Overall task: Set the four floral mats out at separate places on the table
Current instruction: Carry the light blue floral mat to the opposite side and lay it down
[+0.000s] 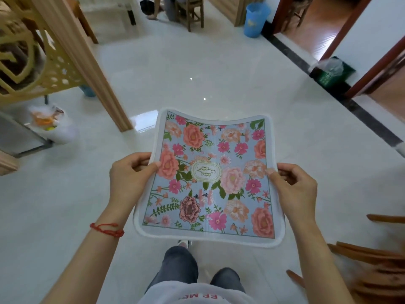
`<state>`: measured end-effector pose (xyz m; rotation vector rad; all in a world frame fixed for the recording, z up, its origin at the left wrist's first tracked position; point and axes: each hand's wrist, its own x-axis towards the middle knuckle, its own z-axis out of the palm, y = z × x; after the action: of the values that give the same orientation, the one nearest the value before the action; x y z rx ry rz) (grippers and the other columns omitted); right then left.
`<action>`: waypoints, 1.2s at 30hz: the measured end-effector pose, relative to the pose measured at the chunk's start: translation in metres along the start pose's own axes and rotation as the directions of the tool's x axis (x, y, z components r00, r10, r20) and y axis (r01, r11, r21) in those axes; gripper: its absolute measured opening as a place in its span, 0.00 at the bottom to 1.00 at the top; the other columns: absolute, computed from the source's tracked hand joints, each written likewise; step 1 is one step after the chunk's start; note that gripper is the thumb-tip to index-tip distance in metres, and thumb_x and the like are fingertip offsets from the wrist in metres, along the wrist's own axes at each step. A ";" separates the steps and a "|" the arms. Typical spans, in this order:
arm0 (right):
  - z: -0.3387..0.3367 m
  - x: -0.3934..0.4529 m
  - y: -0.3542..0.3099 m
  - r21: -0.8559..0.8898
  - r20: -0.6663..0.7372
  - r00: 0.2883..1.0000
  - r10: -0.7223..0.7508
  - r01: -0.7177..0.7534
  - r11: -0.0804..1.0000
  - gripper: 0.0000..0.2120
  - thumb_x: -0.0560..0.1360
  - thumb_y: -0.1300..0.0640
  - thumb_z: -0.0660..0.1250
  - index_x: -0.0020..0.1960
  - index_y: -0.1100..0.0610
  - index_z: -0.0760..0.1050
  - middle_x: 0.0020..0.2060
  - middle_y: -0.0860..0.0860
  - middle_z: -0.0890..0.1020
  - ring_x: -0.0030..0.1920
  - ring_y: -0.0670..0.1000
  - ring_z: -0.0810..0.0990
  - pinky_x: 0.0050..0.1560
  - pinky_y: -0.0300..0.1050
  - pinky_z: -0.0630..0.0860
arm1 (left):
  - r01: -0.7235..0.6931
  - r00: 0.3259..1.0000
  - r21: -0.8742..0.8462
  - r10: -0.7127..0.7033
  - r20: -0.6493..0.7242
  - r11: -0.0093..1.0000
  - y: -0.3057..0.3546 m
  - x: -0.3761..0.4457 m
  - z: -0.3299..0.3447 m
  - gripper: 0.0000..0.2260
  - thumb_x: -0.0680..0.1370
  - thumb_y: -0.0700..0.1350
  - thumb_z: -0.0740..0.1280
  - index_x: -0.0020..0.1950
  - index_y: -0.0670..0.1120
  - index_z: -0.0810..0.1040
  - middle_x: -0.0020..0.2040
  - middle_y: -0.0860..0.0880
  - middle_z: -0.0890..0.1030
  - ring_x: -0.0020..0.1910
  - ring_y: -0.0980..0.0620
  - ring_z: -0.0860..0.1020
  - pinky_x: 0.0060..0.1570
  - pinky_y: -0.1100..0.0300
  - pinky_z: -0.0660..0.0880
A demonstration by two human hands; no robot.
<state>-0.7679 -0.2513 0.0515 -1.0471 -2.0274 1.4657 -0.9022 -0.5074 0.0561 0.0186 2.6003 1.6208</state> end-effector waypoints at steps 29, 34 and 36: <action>-0.093 0.179 0.044 0.110 -0.644 0.720 0.258 -0.247 0.963 0.05 0.70 0.58 0.71 0.44 0.53 0.76 0.35 0.45 0.79 0.33 0.43 0.79 0.32 0.33 0.77 | -0.251 0.714 -0.003 0.188 0.674 0.968 0.152 0.195 0.334 0.06 0.70 0.42 0.73 0.45 0.48 0.80 0.37 0.52 0.81 0.31 0.62 0.80 0.33 0.68 0.78; -0.148 0.214 0.059 0.154 -0.694 0.640 0.330 -0.315 0.937 0.07 0.70 0.56 0.71 0.47 0.55 0.77 0.37 0.48 0.81 0.37 0.46 0.81 0.36 0.40 0.79 | -0.298 0.635 -0.045 0.234 0.736 0.953 0.194 0.186 0.414 0.06 0.70 0.43 0.73 0.45 0.50 0.80 0.37 0.52 0.82 0.32 0.60 0.80 0.35 0.67 0.79; -0.167 0.229 0.064 0.165 -0.715 0.614 0.333 -0.314 0.935 0.07 0.70 0.57 0.71 0.47 0.56 0.77 0.36 0.47 0.80 0.36 0.46 0.80 0.37 0.39 0.79 | -0.310 0.606 -0.065 0.250 0.755 0.949 0.209 0.183 0.441 0.06 0.70 0.42 0.73 0.45 0.49 0.80 0.37 0.52 0.82 0.32 0.60 0.80 0.35 0.68 0.79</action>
<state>-0.7711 0.0382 0.0308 -1.7244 -1.2605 0.9392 -1.0594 -0.0102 0.0396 0.9506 2.0174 1.1818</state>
